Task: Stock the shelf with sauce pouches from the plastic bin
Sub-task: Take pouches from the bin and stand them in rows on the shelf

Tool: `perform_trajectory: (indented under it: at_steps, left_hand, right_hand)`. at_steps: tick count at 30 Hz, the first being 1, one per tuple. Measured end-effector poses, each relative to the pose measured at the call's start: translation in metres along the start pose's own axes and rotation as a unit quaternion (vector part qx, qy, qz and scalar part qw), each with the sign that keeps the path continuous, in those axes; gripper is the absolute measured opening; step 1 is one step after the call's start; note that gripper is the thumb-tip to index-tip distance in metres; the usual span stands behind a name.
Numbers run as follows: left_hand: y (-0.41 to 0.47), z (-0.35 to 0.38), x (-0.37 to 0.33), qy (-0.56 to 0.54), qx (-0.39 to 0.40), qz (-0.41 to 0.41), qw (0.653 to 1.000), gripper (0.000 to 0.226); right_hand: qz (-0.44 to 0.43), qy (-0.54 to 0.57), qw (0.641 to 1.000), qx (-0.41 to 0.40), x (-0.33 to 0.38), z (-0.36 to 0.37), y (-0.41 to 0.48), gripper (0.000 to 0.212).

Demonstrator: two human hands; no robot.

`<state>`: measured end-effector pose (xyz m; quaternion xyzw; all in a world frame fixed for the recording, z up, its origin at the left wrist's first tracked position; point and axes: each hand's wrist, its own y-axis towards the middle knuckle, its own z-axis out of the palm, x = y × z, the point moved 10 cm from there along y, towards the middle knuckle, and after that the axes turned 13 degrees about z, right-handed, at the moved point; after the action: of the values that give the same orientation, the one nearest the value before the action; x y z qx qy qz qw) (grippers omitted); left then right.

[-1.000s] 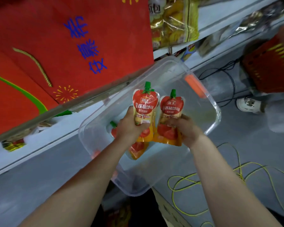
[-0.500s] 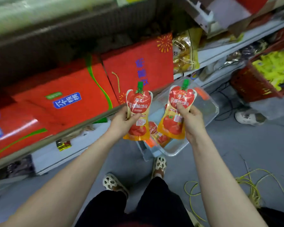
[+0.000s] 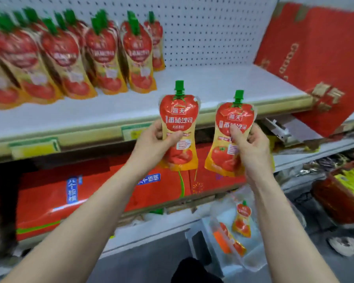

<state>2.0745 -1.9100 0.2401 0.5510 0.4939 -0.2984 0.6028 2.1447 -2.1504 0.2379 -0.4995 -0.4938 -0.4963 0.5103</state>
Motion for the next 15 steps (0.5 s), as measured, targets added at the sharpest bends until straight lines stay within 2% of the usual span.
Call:
perform_trajectory:
  at_steps: [4,8,15]
  left_hand:
    - [0.035,-0.051,-0.043,-0.018,-0.076,0.071,0.994,0.017]
    - [0.065,-0.098,-0.055,-0.008,-0.154,0.112,0.982,0.016]
    - [0.116,-0.139,-0.036,0.030,-0.222,0.101,0.969,0.019]
  right_hand:
    - [-0.060,-0.022,0.996,0.061,0.075,0.054,0.026,0.009]
    - [-0.090,-0.055,0.988,0.111,0.129,0.103,0.067,0.010]
    - [-0.038,-0.113,0.979,0.164,0.131,0.177,0.175,0.006]
